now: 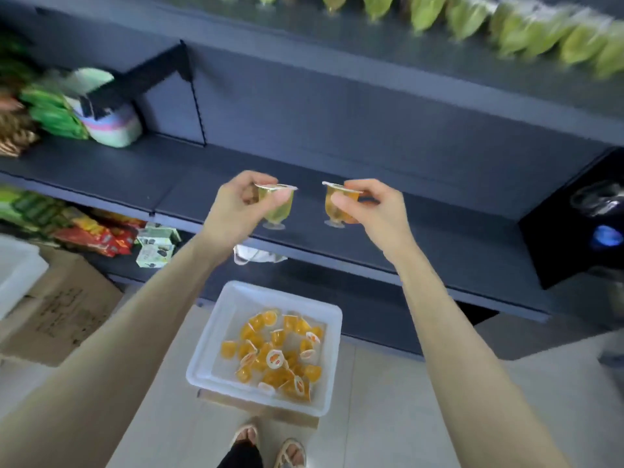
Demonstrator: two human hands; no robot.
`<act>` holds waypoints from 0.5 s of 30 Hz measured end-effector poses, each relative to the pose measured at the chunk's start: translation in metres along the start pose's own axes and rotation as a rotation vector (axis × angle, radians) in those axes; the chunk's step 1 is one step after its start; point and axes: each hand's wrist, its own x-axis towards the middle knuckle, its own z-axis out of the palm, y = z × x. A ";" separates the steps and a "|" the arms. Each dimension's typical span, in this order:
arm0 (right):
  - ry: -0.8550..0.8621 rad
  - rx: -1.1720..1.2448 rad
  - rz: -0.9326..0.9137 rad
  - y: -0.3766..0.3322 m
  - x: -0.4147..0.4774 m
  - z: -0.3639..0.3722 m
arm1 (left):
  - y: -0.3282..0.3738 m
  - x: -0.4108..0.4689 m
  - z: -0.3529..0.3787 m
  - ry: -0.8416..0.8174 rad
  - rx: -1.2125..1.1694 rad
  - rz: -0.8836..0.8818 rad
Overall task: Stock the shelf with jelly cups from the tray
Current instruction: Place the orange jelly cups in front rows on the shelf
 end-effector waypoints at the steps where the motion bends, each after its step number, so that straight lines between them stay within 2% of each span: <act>1: -0.005 0.004 -0.045 -0.021 0.006 -0.007 | 0.022 0.006 -0.001 -0.004 -0.002 0.035; 8: 0.045 -0.138 -0.295 -0.128 0.057 -0.032 | 0.131 0.059 -0.012 0.013 0.050 0.268; 15: 0.160 -0.350 -0.410 -0.170 0.124 -0.015 | 0.175 0.140 -0.020 0.085 0.274 0.455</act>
